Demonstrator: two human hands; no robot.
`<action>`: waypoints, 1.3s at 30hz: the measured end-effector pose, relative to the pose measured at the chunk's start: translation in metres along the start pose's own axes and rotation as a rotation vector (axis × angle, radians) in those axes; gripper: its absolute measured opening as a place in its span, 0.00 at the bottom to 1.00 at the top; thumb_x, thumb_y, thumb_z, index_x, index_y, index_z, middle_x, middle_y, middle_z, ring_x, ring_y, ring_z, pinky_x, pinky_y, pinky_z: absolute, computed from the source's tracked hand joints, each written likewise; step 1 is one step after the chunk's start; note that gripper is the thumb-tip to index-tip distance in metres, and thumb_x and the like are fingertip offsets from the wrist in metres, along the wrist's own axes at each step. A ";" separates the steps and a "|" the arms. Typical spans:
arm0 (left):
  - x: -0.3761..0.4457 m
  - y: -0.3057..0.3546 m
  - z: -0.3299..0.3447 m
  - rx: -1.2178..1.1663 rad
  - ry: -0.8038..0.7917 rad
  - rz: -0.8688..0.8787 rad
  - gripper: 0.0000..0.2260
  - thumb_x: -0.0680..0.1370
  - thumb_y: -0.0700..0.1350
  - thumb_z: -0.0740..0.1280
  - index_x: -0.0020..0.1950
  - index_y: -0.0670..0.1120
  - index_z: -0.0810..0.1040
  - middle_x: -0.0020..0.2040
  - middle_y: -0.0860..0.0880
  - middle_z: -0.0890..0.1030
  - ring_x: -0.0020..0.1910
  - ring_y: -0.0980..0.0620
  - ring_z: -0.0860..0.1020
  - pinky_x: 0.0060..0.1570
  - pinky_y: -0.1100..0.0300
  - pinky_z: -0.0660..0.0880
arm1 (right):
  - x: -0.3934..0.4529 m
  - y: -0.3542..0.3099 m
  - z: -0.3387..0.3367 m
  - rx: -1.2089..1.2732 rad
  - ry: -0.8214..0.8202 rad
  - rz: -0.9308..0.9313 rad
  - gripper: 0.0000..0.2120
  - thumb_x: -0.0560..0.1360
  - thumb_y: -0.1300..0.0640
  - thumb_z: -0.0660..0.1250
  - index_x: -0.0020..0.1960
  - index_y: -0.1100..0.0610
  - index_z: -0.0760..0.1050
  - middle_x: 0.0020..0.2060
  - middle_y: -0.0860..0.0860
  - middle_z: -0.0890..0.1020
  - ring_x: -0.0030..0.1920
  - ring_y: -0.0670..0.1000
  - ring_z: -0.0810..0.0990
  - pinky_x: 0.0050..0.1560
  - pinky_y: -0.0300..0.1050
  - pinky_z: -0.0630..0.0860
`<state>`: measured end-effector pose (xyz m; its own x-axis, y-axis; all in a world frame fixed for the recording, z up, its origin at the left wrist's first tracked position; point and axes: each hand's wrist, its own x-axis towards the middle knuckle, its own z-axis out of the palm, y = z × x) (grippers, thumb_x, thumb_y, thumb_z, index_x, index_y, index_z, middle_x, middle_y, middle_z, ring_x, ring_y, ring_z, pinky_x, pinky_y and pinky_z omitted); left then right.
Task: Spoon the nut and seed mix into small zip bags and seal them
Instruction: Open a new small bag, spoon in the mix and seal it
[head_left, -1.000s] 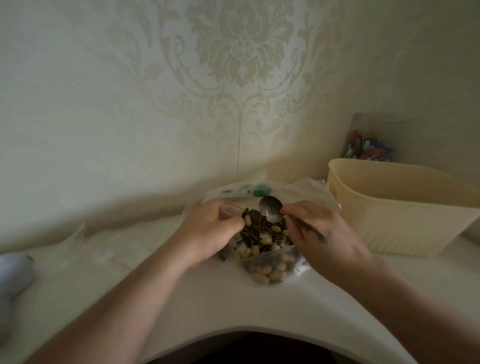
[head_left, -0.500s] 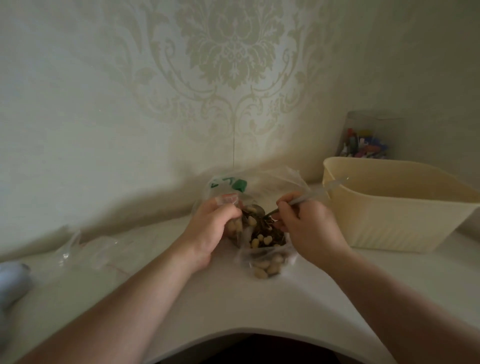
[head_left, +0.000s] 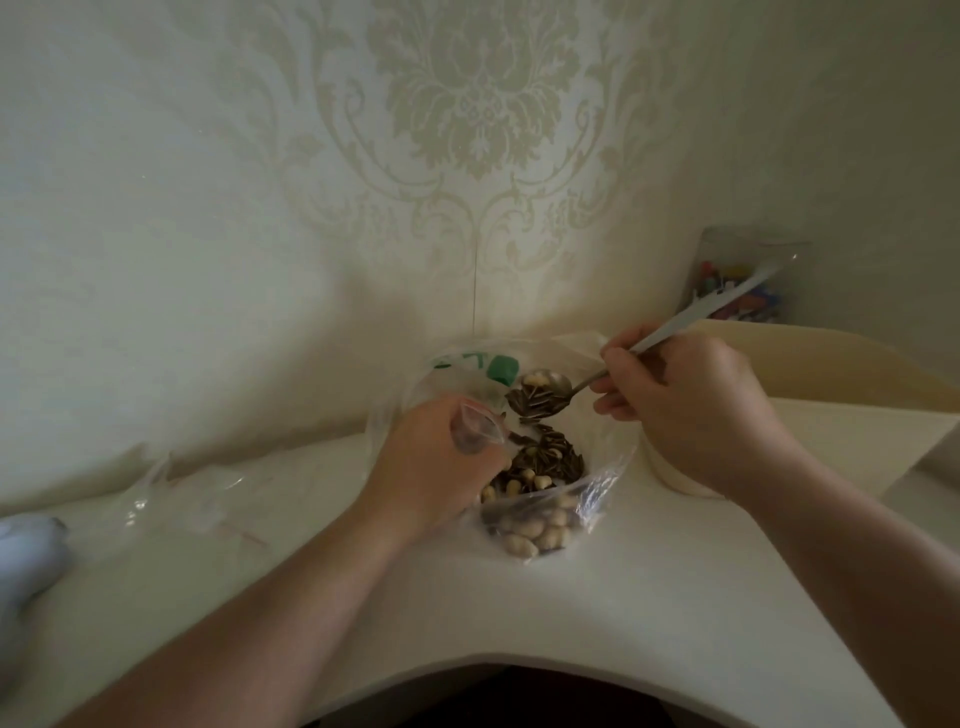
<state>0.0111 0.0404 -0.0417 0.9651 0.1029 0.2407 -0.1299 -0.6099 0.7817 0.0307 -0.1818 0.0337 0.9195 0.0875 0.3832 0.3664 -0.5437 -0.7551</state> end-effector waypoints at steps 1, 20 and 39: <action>0.000 0.000 0.002 0.012 -0.007 0.011 0.05 0.75 0.50 0.71 0.49 0.58 0.80 0.44 0.59 0.83 0.43 0.65 0.79 0.40 0.67 0.70 | -0.001 -0.003 -0.003 -0.007 -0.001 -0.025 0.09 0.84 0.52 0.65 0.48 0.51 0.81 0.38 0.46 0.88 0.39 0.44 0.87 0.49 0.50 0.86; 0.007 -0.003 0.014 0.067 0.055 -0.024 0.09 0.73 0.55 0.75 0.44 0.53 0.78 0.38 0.56 0.79 0.38 0.58 0.77 0.36 0.61 0.67 | -0.015 -0.022 0.016 -0.436 0.001 -0.759 0.11 0.83 0.58 0.61 0.53 0.62 0.80 0.31 0.52 0.80 0.27 0.50 0.79 0.27 0.48 0.79; 0.006 -0.006 0.004 -0.125 0.016 -0.108 0.07 0.74 0.52 0.74 0.51 0.57 0.82 0.42 0.66 0.84 0.43 0.69 0.81 0.43 0.68 0.74 | -0.023 -0.004 0.022 -0.369 0.065 -0.711 0.05 0.84 0.58 0.65 0.57 0.57 0.78 0.41 0.43 0.77 0.34 0.41 0.73 0.33 0.32 0.71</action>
<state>0.0184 0.0412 -0.0475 0.9713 0.1756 0.1602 -0.0543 -0.4924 0.8687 0.0111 -0.1634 0.0167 0.4690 0.4739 0.7453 0.7800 -0.6180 -0.0980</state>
